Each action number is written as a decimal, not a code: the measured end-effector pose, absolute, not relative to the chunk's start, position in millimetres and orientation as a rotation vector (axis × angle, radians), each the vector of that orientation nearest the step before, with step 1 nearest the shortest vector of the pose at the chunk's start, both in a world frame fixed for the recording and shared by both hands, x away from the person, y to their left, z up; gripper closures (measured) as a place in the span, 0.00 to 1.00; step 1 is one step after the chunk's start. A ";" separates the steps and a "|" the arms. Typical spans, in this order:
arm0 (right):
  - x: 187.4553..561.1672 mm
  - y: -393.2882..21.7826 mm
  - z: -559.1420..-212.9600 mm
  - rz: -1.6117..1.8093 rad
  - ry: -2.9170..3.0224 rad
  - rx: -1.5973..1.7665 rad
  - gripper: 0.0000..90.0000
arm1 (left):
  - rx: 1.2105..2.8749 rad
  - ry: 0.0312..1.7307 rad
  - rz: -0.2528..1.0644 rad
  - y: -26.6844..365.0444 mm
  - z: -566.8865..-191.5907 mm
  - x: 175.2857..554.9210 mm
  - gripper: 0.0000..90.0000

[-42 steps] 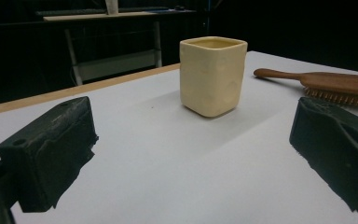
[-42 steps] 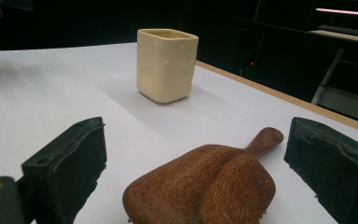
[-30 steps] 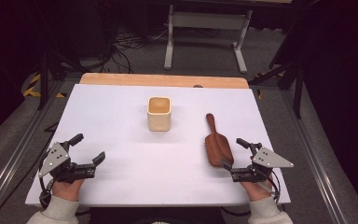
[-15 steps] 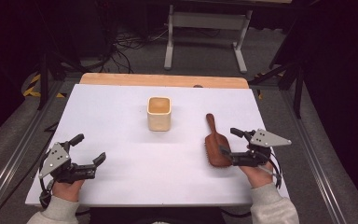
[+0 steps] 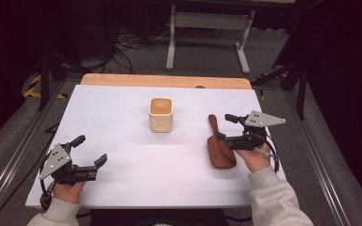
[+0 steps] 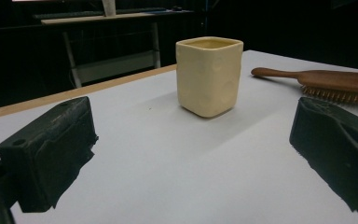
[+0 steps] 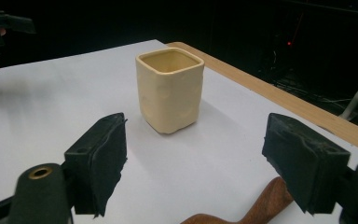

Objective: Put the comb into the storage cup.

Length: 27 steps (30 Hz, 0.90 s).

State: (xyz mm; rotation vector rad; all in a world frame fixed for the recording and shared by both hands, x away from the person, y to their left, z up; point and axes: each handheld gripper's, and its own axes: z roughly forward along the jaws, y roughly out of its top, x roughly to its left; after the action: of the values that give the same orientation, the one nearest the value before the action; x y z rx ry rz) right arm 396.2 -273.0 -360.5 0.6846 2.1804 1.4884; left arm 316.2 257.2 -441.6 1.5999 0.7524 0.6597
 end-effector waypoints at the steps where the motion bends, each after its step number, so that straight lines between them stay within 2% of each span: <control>1: 398.5 -271.8 -359.9 1.490 2.184 0.685 0.24 | 1.601 0.753 0.659 257.2 -441.8 316.4 0.01; 12: 426.8 -254.7 -349.2 1.426 2.254 0.677 0.25 | 1.600 0.771 0.653 258.8 -443.2 317.9 0.00; 16: 436.8 -249.6 -348.5 1.412 2.282 0.675 0.29 | 1.604 0.769 0.657 258.5 -443.4 317.8 0.00; 22: 449.8 -240.9 -348.8 1.374 2.332 0.653 0.51 | 1.607 0.766 0.664 259.0 -443.7 318.1 0.00; 27: 457.9 -234.5 -352.5 1.321 2.374 0.639 0.83 | 1.607 0.769 0.664 258.7 -443.8 317.8 0.00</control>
State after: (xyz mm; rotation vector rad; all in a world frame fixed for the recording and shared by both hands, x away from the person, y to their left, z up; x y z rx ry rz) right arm 457.9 -234.5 -352.5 0.6391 2.3736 1.3211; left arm 317.8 258.7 -443.8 1.6072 0.7687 0.6643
